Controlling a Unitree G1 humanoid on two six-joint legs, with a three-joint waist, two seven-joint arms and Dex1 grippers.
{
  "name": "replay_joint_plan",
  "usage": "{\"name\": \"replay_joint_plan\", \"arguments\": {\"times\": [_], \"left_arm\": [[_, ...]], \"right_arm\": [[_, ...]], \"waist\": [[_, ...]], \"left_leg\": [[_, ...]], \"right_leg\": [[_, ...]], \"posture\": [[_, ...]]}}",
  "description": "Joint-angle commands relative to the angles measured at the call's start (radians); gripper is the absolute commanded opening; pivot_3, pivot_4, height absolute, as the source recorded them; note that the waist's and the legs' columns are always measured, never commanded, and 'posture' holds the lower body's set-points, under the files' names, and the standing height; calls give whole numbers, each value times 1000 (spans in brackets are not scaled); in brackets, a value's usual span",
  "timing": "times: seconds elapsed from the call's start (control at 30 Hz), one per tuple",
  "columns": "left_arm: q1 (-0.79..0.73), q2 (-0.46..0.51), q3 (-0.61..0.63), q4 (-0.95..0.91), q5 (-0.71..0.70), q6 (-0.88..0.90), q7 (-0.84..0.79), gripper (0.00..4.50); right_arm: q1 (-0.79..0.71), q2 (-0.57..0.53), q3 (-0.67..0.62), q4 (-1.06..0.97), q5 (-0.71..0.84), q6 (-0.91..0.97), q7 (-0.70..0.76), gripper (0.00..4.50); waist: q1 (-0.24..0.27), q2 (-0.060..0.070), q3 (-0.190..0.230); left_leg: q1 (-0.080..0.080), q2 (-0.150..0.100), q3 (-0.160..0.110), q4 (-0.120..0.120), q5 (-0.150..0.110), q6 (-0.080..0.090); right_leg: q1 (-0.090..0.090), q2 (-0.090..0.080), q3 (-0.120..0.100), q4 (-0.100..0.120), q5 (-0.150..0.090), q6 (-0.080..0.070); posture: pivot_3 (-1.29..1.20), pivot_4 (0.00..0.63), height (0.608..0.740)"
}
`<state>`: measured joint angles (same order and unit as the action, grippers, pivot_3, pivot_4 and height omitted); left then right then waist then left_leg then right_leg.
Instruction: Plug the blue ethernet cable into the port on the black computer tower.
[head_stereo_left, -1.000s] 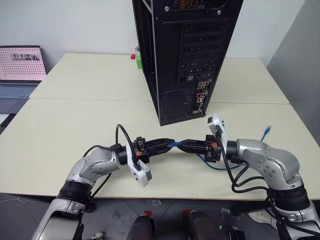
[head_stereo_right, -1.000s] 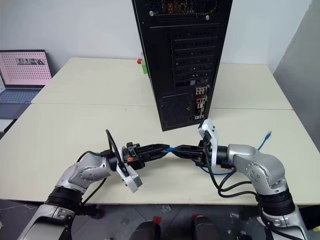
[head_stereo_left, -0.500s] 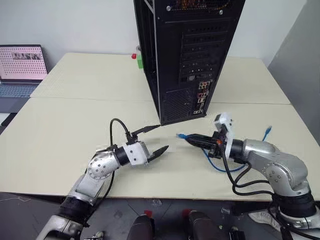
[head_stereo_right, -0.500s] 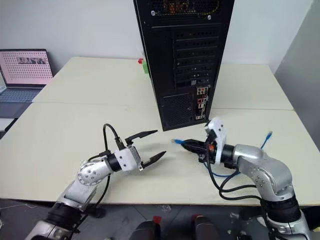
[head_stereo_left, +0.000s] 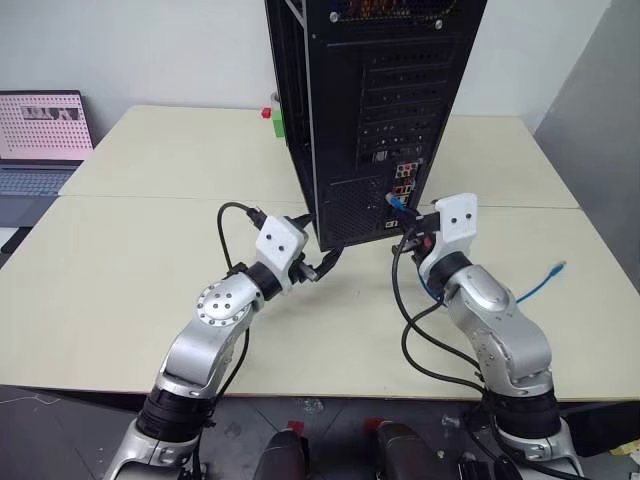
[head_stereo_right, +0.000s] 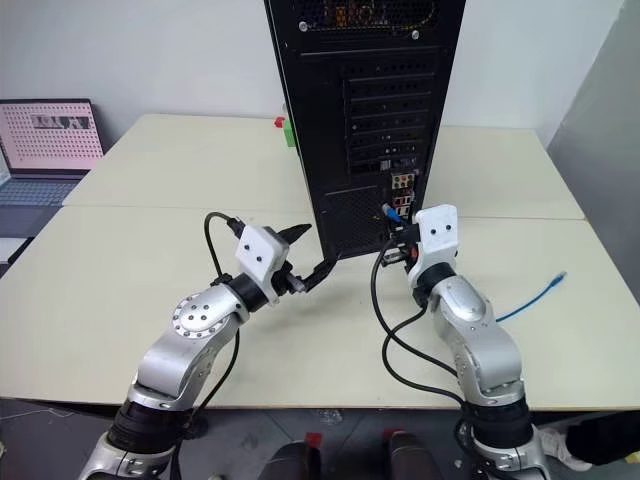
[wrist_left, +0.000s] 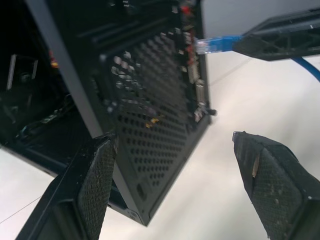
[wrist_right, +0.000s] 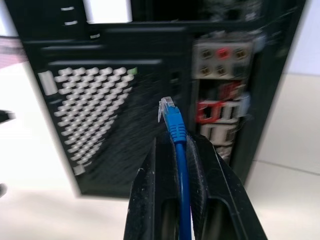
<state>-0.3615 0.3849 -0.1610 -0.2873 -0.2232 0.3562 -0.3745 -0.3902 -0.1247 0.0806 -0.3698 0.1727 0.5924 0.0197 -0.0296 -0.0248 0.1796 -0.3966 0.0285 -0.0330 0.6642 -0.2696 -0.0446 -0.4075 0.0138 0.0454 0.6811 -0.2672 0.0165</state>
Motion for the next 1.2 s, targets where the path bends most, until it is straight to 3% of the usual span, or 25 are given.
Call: {"name": "replay_joint_plan", "arguments": {"times": [0.03, 1.2], "left_arm": [[-30, -36, -11, -76, 3, 50, 11, 3864], [-53, -63, -21, -37, 59, 53, -62, 3864]], "right_arm": [[-31, 30, -13, 11, -51, -40, -50, 0], [-119, 100, -63, 115, -73, -26, -47, 0]], "waist": [[0, 0, 0], [-2, 0, 0]], "left_leg": [[0, 0, 0, 0, 0, 0], [0, 0, 1, 0, 0, 0]], "right_leg": [[0, 0, 0, 0, 0, 0], [0, 0, 1, 0, 0, 0]], "posture": [[0, 150, 740], [0, 150, 740]]}}
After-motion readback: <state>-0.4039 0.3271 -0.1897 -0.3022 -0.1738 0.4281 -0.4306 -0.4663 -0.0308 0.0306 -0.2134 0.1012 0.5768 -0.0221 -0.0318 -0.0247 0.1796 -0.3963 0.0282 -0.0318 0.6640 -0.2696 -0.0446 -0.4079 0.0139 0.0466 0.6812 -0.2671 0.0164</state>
